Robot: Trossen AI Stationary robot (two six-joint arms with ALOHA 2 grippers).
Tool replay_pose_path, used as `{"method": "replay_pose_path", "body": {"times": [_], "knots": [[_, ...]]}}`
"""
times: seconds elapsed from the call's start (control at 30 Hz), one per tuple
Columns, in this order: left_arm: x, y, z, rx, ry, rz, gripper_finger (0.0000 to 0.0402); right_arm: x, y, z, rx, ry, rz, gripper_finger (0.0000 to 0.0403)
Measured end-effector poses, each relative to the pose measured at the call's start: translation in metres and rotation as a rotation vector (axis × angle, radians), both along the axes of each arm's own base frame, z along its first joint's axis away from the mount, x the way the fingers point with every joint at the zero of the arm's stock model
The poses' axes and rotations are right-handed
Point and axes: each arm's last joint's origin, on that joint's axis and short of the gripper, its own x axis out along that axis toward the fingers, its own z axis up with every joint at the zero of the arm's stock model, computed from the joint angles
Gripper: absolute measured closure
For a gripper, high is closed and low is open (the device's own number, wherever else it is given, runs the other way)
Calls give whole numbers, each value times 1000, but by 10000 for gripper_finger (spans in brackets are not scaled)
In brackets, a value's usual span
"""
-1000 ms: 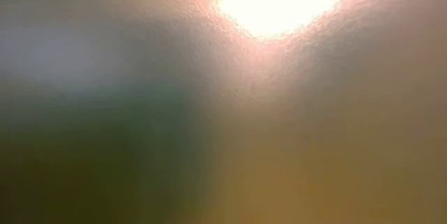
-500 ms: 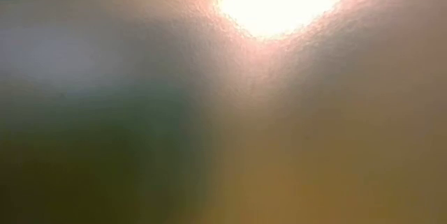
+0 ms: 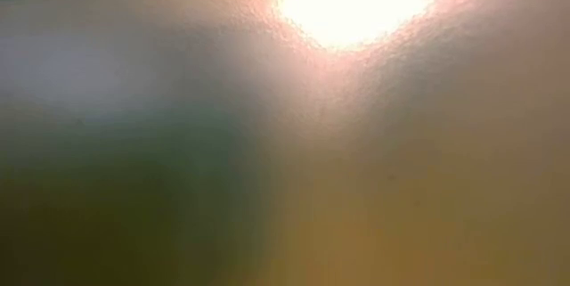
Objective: Roll microfiber towels into tight, uniform cylinder then place into a basket
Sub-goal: Roll the green towel
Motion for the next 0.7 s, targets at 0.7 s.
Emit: {"method": "replay_pose_path", "body": {"times": [0.7], "knots": [[-12,-45,69,86,-168,37,232,6,-47,14,993,-283,-753,402]]}}
